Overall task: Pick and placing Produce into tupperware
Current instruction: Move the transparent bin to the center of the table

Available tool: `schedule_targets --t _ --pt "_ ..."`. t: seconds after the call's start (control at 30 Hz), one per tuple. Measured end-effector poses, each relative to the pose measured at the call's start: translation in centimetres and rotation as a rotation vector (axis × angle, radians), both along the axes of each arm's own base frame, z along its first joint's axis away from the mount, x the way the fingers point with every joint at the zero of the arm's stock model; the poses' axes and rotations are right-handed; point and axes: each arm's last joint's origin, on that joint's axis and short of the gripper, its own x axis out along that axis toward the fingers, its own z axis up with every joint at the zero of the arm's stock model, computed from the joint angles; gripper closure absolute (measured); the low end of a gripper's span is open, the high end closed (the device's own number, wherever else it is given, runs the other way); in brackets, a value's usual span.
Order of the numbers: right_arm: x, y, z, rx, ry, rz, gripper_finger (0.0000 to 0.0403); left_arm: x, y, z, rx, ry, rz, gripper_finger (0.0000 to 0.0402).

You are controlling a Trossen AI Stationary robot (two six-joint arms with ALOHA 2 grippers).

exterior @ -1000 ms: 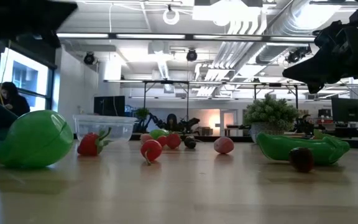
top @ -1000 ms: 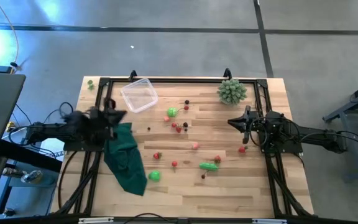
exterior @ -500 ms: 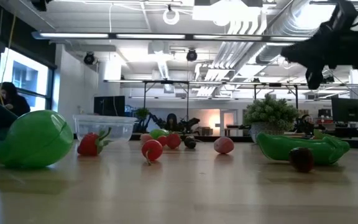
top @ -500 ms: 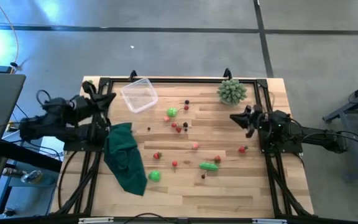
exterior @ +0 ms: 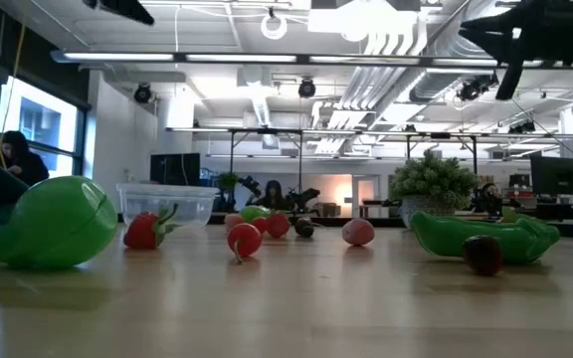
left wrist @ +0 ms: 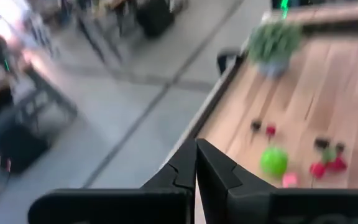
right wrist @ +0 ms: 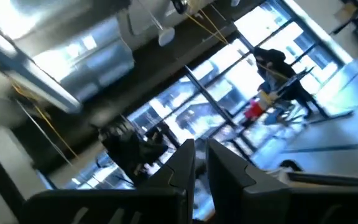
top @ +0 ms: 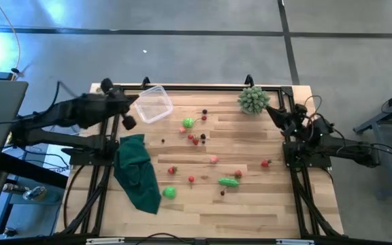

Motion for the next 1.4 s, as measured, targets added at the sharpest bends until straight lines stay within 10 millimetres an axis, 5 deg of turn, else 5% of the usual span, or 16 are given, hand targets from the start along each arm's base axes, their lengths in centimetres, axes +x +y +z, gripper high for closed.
schedule_targets --t 0.27,0.43,0.63,1.0,1.4 --pt "-0.9 0.1 3.4 -0.006 0.259 -0.068 0.0370 2.8 8.1 -2.4 -0.339 0.137 -0.051 0.0399" --pt "-1.5 0.2 4.9 -0.006 0.306 -0.056 0.0370 3.6 13.7 -6.2 -0.533 0.202 -0.032 0.0399" --pt "-1.6 0.3 4.7 0.047 0.371 -0.021 0.0370 4.7 17.4 -11.4 -0.698 0.338 0.010 0.0399" --pt "-1.5 0.3 3.6 0.094 0.449 -0.014 0.0370 8.7 18.5 -16.5 -0.754 0.423 -0.051 0.0399" --pt "-1.5 0.3 3.2 0.086 0.493 -0.017 0.0370 13.5 15.6 -18.7 -0.737 0.464 -0.171 0.0399"
